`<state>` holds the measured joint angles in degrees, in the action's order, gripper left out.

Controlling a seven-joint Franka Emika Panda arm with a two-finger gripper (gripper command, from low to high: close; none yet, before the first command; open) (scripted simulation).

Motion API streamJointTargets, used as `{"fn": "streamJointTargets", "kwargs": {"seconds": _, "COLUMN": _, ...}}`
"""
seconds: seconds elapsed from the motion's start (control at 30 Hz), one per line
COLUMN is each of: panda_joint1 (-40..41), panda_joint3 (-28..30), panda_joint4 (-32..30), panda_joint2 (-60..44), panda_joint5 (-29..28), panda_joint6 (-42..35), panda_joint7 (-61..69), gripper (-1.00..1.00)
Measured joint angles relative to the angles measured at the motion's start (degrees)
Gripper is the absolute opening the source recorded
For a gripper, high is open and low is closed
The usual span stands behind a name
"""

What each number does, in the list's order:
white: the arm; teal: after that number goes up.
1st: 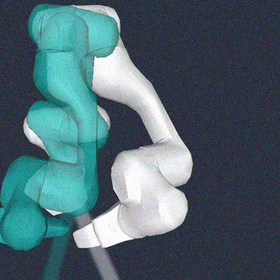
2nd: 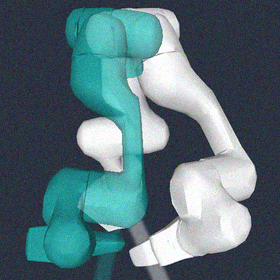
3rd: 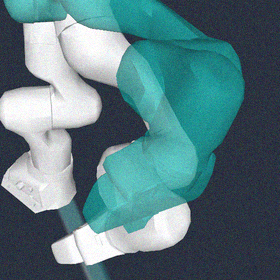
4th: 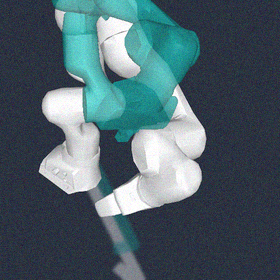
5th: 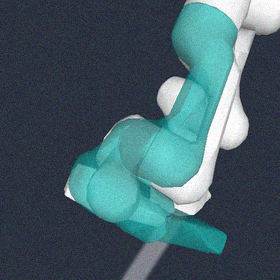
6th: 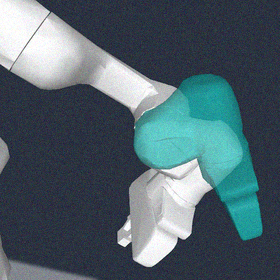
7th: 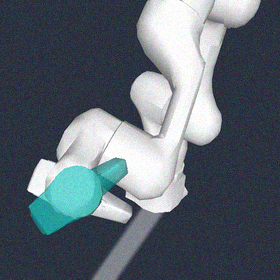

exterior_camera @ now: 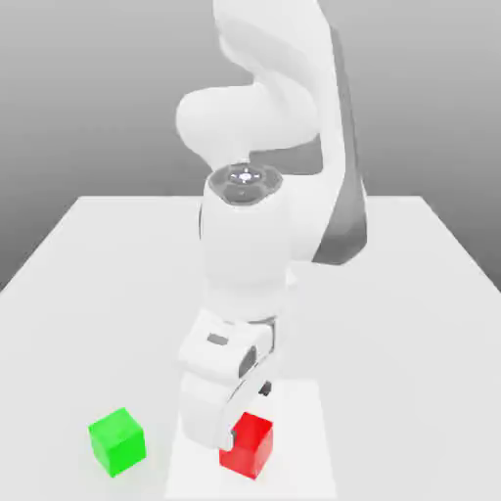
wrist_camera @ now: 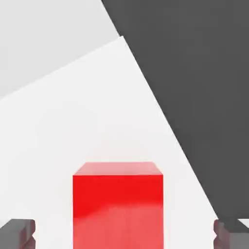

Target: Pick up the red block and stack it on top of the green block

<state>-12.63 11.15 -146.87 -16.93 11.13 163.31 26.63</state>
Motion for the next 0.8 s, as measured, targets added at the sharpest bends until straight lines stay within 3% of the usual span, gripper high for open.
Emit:
{"fn": "streamJointTargets", "kwargs": {"seconds": 0.03, "panda_joint1": 0.89, "panda_joint3": -1.10, "panda_joint4": 0.26, "panda_joint2": -1.74, "panda_joint5": 0.99, "panda_joint6": 1.43, "panda_joint7": 0.77, "gripper": -1.00}}
{"fn": "streamJointTargets", "kwargs": {"seconds": 0.27, "panda_joint1": 1.07, "panda_joint3": -1.30, "panda_joint4": 0.30, "panda_joint2": -2.00, "panda_joint5": 1.05, "panda_joint6": 1.54, "panda_joint7": 0.84, "gripper": -1.00}}
{"fn": "streamJointTargets", "kwargs": {"seconds": 0.43, "panda_joint1": -1.11, "panda_joint3": 2.20, "panda_joint4": -1.23, "panda_joint2": 7.01, "panda_joint5": -5.15, "panda_joint6": -5.72, "panda_joint7": -3.74, "gripper": -1.00}}
{"fn": "streamJointTargets", "kwargs": {"seconds": 0.63, "panda_joint1": 9.36, "panda_joint3": 10.78, "panda_joint4": 0.91, "panda_joint2": 11.86, "panda_joint5": -7.32, "panda_joint6": -12.79, "panda_joint7": 6.26, "gripper": -1.00}}
{"fn": "streamJointTargets", "kwargs": {"seconds": 0.8, "panda_joint1": 13.06, "panda_joint3": 8.31, "panda_joint4": 2.01, "panda_joint2": 4.31, "panda_joint5": -0.48, "panda_joint6": -6.91, "panda_joint7": 13.55, "gripper": -1.00}}
